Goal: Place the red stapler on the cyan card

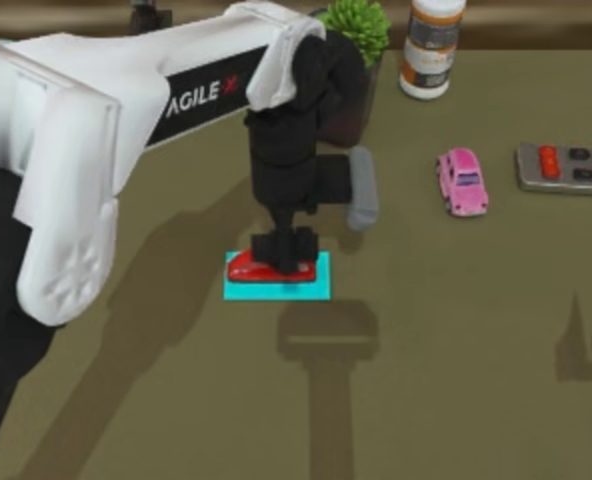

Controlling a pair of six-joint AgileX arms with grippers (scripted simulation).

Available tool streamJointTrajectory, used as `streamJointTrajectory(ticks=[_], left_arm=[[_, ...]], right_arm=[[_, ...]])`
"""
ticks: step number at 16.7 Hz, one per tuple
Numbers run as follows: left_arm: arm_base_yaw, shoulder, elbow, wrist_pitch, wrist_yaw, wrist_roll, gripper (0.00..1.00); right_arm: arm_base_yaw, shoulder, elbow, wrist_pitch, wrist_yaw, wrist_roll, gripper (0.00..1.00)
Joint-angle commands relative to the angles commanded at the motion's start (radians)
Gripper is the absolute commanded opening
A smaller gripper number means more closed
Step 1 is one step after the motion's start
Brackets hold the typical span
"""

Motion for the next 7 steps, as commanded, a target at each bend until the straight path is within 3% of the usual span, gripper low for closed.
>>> streamJointTrajectory(ticks=[2,7], left_arm=[[0.000,0.000,0.000,0.000,0.000,0.000,1.00],[0.000,0.000,0.000,0.000,0.000,0.000,1.00]], right_arm=[[0.000,0.000,0.000,0.000,0.000,0.000,1.00],[0.000,0.000,0.000,0.000,0.000,0.000,1.00]])
